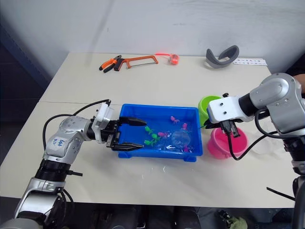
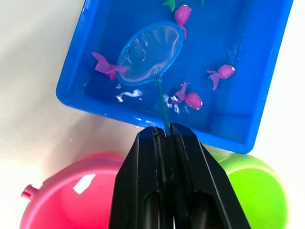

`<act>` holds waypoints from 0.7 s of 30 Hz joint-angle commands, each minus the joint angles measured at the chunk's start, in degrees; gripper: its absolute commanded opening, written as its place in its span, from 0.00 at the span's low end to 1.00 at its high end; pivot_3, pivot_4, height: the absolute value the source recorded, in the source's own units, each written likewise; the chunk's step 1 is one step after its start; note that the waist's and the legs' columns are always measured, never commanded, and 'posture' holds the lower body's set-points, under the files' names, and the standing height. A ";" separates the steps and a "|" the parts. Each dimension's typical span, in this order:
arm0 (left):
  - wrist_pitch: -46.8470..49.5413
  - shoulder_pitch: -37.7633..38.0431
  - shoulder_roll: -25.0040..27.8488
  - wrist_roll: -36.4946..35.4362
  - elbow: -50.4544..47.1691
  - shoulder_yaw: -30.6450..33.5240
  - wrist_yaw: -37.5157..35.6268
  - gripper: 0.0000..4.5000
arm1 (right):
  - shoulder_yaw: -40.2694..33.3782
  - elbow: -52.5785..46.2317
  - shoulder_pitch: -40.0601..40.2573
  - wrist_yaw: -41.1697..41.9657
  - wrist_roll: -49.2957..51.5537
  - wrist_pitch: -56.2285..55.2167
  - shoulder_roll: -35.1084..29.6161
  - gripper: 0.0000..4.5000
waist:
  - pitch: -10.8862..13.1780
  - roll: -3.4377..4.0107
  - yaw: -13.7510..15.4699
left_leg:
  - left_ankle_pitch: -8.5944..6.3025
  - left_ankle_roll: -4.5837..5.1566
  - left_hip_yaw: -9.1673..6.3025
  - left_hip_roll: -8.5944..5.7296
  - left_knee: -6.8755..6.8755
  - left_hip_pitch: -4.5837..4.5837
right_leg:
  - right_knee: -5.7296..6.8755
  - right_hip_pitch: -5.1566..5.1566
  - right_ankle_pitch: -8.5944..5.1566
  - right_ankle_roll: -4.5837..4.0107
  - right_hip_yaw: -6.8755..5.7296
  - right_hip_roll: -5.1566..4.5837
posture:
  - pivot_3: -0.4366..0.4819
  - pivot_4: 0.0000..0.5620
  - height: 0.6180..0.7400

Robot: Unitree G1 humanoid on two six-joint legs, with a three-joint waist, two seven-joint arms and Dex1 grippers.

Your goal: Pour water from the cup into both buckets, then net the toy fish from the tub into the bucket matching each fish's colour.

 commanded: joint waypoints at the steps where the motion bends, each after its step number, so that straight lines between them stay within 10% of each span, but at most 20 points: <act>1: -0.41 0.16 0.39 -0.81 -2.00 1.21 0.35 0.99 | -0.57 1.15 -0.60 0.72 -3.05 -9.89 -0.55 0.00 | 0.00 0.00 0.01 | 0.00 0.00 0.01 0.00 0.00 0.00 | 0.00 0.00 0.00 0.00 0.00 0.00 | 0.48 0.27 1.00; 8: -0.65 -0.03 0.30 -0.87 -1.79 1.06 0.30 0.99 | 1.51 4.04 -2.48 0.30 -7.87 -26.92 1.05 0.00 | 0.00 0.00 -0.10 | 0.00 0.00 0.03 0.00 0.00 0.01 | 0.01 -0.01 0.00 0.00 -0.01 0.03 | 0.48 0.27 1.00; 21: -0.60 -0.15 0.34 -0.92 -1.81 1.12 0.42 0.99 | 6.02 -1.26 -1.38 3.50 -2.50 -21.35 -2.44 0.00 | 0.01 0.01 0.07 | 0.00 0.00 0.01 0.00 0.04 0.00 | 0.03 -0.02 0.00 0.00 0.01 0.01 | 0.48 0.27 1.00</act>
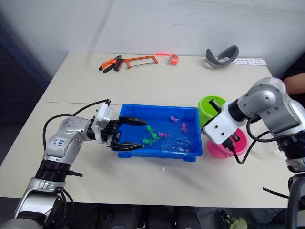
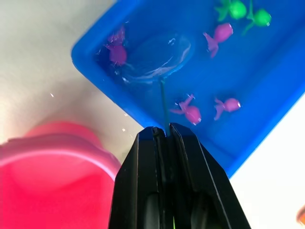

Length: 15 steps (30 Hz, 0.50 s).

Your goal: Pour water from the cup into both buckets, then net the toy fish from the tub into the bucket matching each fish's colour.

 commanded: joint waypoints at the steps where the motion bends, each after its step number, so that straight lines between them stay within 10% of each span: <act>1: -0.50 -0.09 0.38 -0.83 -1.90 1.13 0.07 0.99 | 0.88 -2.71 0.09 3.22 3.30 4.02 -2.88 0.00 | 0.00 0.00 0.04 | 0.00 0.00 -0.01 0.00 0.01 0.00 | 0.00 0.01 0.00 0.00 0.01 -0.01 | 0.48 0.27 1.00; 15: -0.12 0.43 0.77 -1.08 -2.70 1.19 0.51 0.99 | -1.42 -1.57 -1.98 2.67 6.17 18.16 -3.42 0.00 | 0.00 0.01 -0.06 | -0.01 0.00 -0.01 0.00 0.04 0.00 | 0.02 0.01 0.00 0.00 0.01 -0.11 | 0.48 0.27 1.00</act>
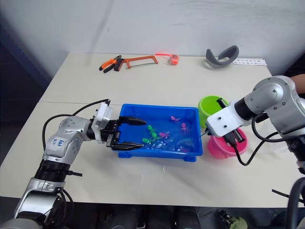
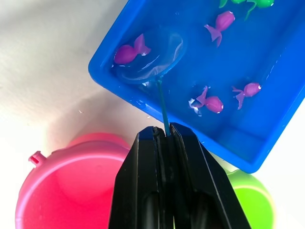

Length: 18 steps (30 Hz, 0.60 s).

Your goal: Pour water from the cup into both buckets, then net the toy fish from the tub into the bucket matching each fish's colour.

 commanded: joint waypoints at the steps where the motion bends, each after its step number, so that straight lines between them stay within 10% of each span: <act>1: -0.14 0.43 0.54 -1.00 -2.51 1.17 0.00 0.99 | -3.31 0.68 -1.45 2.19 0.16 3.55 0.55 0.00 | 0.00 0.00 -0.02 | 0.00 0.00 0.00 0.00 0.00 0.00 | 0.00 0.00 0.00 0.00 -0.01 0.00 | 0.48 0.27 1.00; 18: -0.39 0.34 1.10 -0.88 -1.95 1.30 -0.15 0.99 | -8.51 2.11 3.82 0.82 5.34 19.76 4.02 0.00 | 0.00 0.00 0.02 | 0.00 0.00 0.00 0.00 0.00 -0.01 | 0.01 0.00 0.00 0.00 -0.02 0.02 | 0.48 0.27 1.00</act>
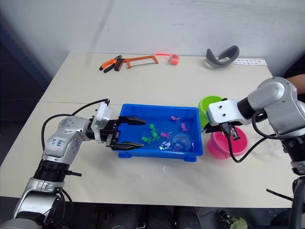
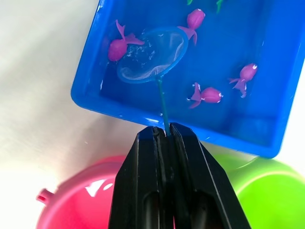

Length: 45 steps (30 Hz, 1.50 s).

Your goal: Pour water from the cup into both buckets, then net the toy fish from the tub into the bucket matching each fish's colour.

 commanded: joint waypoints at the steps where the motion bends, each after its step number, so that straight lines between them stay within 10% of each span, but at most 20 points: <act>1: -0.43 0.32 0.67 -0.83 -1.74 1.30 -0.29 0.99 | -3.62 -0.39 0.68 0.84 2.69 5.77 0.33 0.00 | 0.00 0.00 0.00 | 0.00 0.00 0.00 0.00 0.00 0.00 | 0.00 0.00 0.00 0.00 0.00 0.00 | 0.48 0.27 1.00; 13: -0.53 0.04 1.17 -0.82 -1.27 1.48 -0.67 0.99 | -7.05 -0.55 3.41 -0.66 6.44 17.42 1.42 0.00 | 0.00 0.00 0.00 | 0.00 0.00 0.00 0.00 0.00 0.00 | 0.00 0.00 0.00 0.00 0.01 -0.01 | 0.48 0.27 1.00; 29: -4.12 0.56 5.92 1.80 3.71 3.62 -2.01 0.99 | -6.10 -3.73 7.93 -7.35 -1.01 5.22 3.98 0.00 | 0.01 0.01 -0.04 | -0.01 -0.02 0.02 0.00 -0.01 0.01 | 0.02 -0.03 0.00 0.00 -0.02 0.05 | 0.48 0.27 1.00; 45: -4.88 1.04 6.86 1.76 4.03 3.40 -1.85 0.99 | -7.67 -11.93 8.83 -8.64 4.80 25.87 6.07 0.00 | 0.02 0.03 -0.02 | -0.01 -0.01 0.02 -0.01 -0.01 -0.01 | 0.04 -0.04 0.00 0.00 0.00 0.02 | 0.48 0.27 1.00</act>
